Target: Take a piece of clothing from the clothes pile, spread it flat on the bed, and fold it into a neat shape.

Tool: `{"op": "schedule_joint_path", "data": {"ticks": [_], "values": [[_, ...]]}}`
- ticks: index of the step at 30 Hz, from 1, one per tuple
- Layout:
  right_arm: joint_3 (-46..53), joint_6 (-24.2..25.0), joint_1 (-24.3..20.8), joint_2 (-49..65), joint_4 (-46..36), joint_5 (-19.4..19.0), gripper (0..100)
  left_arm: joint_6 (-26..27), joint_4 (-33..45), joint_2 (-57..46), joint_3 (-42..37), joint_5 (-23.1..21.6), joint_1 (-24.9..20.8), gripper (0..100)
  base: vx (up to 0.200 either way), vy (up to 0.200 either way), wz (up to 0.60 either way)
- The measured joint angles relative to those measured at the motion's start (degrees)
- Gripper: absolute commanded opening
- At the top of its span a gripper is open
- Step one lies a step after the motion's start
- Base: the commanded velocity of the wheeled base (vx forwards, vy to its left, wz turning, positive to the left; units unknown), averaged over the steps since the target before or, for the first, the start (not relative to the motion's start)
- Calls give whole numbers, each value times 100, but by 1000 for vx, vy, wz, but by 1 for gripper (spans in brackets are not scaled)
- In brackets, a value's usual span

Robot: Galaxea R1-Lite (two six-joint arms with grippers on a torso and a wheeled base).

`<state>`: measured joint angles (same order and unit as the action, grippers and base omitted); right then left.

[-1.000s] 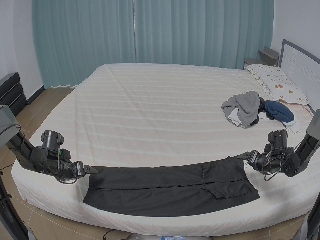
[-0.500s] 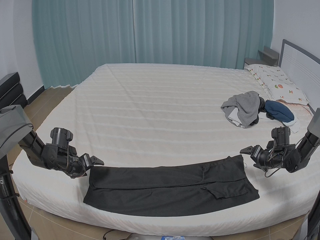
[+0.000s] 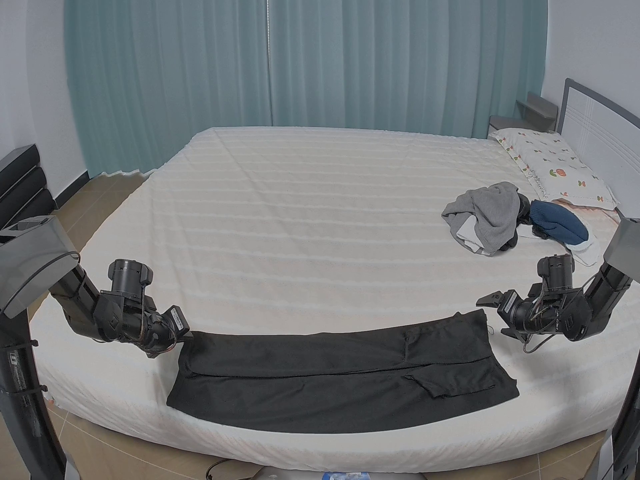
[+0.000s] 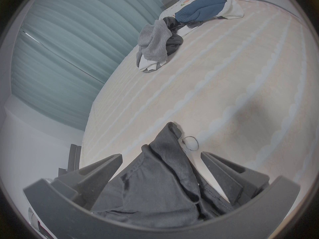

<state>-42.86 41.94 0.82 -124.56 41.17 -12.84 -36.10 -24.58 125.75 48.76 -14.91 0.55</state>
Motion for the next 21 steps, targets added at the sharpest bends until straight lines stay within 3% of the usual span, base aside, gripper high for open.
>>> {"op": "schedule_joint_path", "data": {"ticks": [11,12,21], "values": [[-628,265,12,-560,-11,0,100,-9,-293,2,-32,49,102,0,0,0,0],[-686,278,11,-612,-6,1,0,-9,-304,9,-43,51,105,0,0,0,0],[-917,301,-11,-881,-9,4,0,-11,-325,35,-72,51,99,0,0,0,0]]}}
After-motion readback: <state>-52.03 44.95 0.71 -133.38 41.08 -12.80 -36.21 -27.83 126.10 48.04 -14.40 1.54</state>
